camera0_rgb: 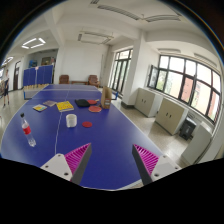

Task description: Pour water

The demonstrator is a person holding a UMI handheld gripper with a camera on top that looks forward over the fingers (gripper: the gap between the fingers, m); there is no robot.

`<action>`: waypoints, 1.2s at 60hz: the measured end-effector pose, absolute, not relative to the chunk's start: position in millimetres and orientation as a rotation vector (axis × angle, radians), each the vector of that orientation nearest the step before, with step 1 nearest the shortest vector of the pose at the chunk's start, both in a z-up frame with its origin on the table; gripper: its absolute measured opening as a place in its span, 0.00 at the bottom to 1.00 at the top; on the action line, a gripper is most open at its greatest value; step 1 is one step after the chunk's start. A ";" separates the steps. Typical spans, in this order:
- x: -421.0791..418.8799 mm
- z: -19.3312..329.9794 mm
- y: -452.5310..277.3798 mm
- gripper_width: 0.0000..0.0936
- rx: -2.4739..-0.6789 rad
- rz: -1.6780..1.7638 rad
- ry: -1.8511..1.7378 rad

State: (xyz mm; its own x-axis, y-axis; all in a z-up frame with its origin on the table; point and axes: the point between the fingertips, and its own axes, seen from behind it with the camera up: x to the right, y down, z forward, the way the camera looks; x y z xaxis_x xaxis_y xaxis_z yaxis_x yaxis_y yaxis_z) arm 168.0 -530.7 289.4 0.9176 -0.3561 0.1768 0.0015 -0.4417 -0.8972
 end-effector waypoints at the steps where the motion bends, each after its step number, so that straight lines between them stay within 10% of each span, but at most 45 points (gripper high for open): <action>1: 167.7 289.0 -530.9 0.91 -1.995 -0.413 0.259; 21: 109.0 210.1 -533.5 0.90 -2.091 -0.373 0.151; 35: -91.0 124.6 -487.2 0.91 -2.139 -0.154 -0.032; 61: -273.9 103.9 -253.2 0.90 -1.945 -0.012 -0.041; 72: -278.7 88.8 -202.3 0.71 -1.906 -0.034 -0.061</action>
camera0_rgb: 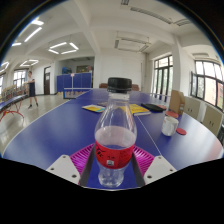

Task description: Pour water

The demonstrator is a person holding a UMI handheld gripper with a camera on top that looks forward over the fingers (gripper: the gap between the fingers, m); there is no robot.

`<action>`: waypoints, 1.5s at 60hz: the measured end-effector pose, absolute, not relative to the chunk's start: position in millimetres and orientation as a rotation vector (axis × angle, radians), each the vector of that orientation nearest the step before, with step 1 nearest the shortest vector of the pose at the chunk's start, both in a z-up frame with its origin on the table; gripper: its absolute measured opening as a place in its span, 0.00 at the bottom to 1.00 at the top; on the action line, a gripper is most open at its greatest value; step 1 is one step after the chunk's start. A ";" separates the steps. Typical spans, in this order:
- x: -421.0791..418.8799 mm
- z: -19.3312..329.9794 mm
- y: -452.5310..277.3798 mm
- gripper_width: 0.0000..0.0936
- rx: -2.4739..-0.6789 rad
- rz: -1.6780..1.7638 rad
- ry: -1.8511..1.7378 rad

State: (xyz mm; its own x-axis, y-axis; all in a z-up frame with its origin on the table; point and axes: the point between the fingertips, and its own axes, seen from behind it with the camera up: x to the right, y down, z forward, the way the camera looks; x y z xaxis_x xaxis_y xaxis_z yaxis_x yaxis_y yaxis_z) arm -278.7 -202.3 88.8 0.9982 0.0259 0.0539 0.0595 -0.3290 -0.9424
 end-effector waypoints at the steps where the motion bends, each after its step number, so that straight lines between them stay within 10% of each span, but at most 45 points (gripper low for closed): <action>1: -279.0 88.7 -201.4 0.68 -1.903 -0.040 -0.065; 16: -278.7 88.0 -192.5 0.40 -1.860 -0.004 -0.064; 27: -284.7 95.5 -191.8 0.37 -1.860 0.072 -0.093; 57: -232.7 368.3 -90.7 0.37 -1.275 1.666 0.528; 78: -80.4 288.9 16.4 0.36 -0.687 2.160 1.263; 90: -63.8 273.5 21.4 0.36 -0.699 2.161 1.283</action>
